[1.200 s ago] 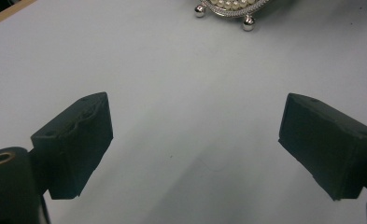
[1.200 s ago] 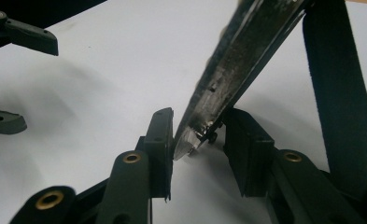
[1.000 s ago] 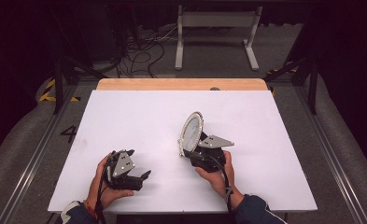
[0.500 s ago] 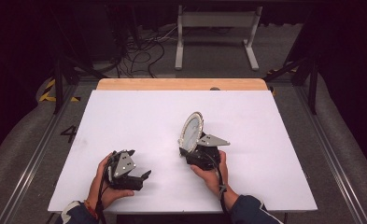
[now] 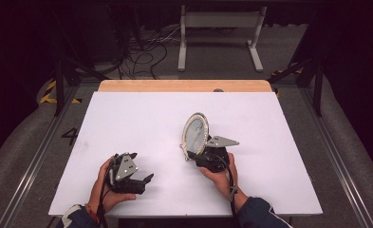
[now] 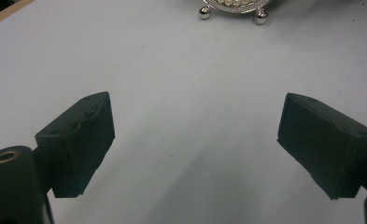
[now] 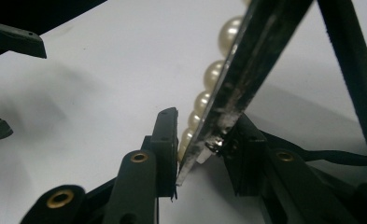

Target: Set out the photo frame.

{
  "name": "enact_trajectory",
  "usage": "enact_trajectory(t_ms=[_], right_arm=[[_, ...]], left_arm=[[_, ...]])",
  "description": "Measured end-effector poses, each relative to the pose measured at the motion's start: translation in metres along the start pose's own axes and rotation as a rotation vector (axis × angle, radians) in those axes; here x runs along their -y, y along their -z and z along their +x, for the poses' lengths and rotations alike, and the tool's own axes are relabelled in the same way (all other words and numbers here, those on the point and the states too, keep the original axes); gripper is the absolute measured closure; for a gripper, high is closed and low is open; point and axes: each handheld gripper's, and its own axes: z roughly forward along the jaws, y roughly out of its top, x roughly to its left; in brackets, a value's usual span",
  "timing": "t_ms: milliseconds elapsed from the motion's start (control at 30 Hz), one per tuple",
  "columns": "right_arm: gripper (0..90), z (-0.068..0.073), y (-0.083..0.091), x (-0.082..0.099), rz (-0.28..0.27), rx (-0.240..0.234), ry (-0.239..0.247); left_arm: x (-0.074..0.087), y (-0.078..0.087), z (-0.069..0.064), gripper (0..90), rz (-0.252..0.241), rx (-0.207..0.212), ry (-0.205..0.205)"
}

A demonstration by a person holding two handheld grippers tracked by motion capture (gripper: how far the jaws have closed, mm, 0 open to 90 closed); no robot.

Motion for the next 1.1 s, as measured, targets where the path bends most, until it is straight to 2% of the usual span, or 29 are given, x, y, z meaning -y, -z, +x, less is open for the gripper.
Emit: enact_trajectory(t_ms=[100, 167, 267, 300, 433, 600, 633, 733, 933, 967, 1100], right_arm=[[59.0, 0.001, 0.000, 0.000, -0.013, 0.025, -0.001], [54.3, 0.000, 0.000, 0.000, -0.043, 0.036, -0.012], [53.8, -0.001, 0.001, -0.001, -0.110, 0.015, -0.030], [53.8, -0.001, 0.001, -0.001, -0.114, 0.015, -0.028], [54.7, 0.000, -0.005, -0.001, -0.090, 0.022, -0.021], [61.0, -0.005, -0.011, 0.000, -0.083, 0.006, -0.053], [62.7, -0.005, -0.011, 0.000, -0.083, -0.007, -0.045], [63.1, -0.004, -0.010, -0.001, -0.073, 0.003, -0.034], [69.4, -0.010, -0.008, -0.003, -0.042, -0.043, -0.037], [71.4, -0.013, -0.007, -0.005, -0.023, -0.066, -0.035], [75.9, -0.017, -0.004, -0.007, 0.004, -0.092, -0.022]], left_arm=[[0.000, 0.000, 0.000, 11.4, -0.005, 0.000, 0.006], [0.000, 0.000, 0.001, 11.7, -0.010, 0.004, 0.014], [0.000, 0.000, 0.001, 12.1, -0.013, 0.003, 0.025], [0.000, 0.000, 0.001, 12.3, -0.014, 0.003, 0.025], [0.001, -0.002, 0.001, 12.4, -0.008, 0.005, 0.024], [0.000, -0.002, 0.000, 12.3, -0.011, 0.015, 0.022], [0.000, -0.002, 0.000, 12.3, -0.013, 0.017, 0.022], [0.001, -0.002, 0.001, 12.3, -0.010, 0.018, 0.022], [0.000, -0.001, 0.000, 12.3, -0.014, 0.019, 0.020], [0.000, -0.001, 0.000, 12.3, -0.012, 0.020, 0.019], [0.000, 0.000, 0.000, 12.3, -0.011, 0.020, 0.017]])
